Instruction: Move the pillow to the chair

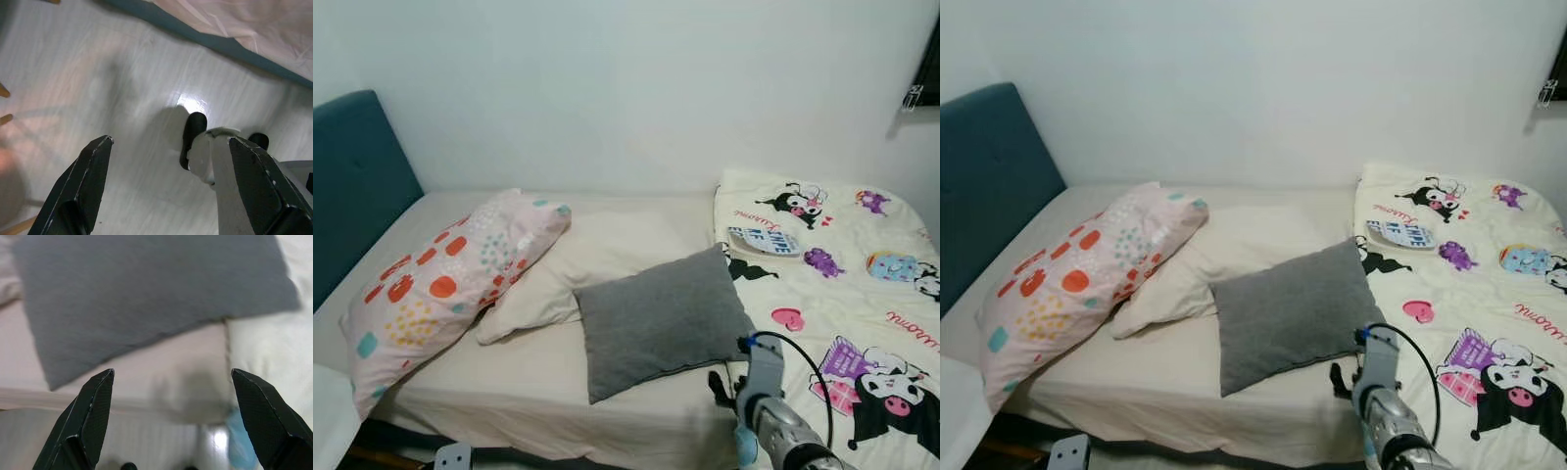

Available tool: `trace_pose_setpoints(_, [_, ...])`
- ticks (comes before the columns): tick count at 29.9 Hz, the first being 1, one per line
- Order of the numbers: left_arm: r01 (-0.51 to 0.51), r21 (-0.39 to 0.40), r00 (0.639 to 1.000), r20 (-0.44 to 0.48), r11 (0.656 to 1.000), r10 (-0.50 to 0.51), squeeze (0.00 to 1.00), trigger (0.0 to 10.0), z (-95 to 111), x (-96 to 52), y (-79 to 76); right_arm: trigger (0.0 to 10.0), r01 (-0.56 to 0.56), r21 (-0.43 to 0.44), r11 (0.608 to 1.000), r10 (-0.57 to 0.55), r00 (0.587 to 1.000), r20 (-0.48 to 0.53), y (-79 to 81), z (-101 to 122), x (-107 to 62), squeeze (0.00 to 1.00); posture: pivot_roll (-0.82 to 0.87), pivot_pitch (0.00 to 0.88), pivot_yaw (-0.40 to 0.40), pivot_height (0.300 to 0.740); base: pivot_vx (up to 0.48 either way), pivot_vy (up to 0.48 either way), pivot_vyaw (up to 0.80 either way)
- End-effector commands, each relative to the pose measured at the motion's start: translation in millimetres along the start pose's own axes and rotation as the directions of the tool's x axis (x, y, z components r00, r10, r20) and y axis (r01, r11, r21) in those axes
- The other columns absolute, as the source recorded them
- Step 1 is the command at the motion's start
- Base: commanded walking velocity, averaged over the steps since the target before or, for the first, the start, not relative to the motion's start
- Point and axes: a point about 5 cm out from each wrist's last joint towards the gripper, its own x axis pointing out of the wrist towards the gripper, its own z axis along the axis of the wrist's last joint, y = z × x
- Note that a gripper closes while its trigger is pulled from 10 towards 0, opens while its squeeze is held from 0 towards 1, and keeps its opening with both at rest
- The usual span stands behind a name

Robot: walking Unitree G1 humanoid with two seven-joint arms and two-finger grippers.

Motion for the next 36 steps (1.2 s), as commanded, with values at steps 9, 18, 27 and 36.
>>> trace_pose_setpoints(9, [-0.011,0.015,1.000,0.005,1.000,0.011,0.00,10.0,0.0,-0.6,5.9,10.0,-0.139,0.017,0.990,0.138,0.988,0.076,23.0,18.9,5.2,0.00,0.04,0.000,0.057,0.719,0.360,0.000,0.00])
trace_pose_setpoints(18, [-0.041,0.028,0.999,-0.017,0.999,0.041,0.00,10.0,-3.3,-1.1,8.7,10.0,-0.061,0.073,0.995,0.061,0.998,0.006,9.1,8.0,3.2,0.00,0.04,0.000,0.058,0.694,0.031,0.000,0.00])
trace_pose_setpoints(27, [-0.037,0.044,0.999,-0.022,0.998,0.038,0.00,10.0,-4.5,-1.3,8.5,10.0,-0.028,0.080,0.996,0.030,0.999,-0.021,0.5,0.0,0.4,0.00,0.04,0.000,0.056,0.664,0.000,0.000,0.00])
trace_pose_setpoints(36, [-0.038,0.048,0.999,-0.016,0.998,0.039,0.00,10.0,-3.1,-1.0,7.8,10.0,-0.031,0.198,0.980,0.029,1.000,0.012,-6.7,2.4,-1.2,0.00,0.03,0.000,0.063,0.639,0.000,0.000,0.00])
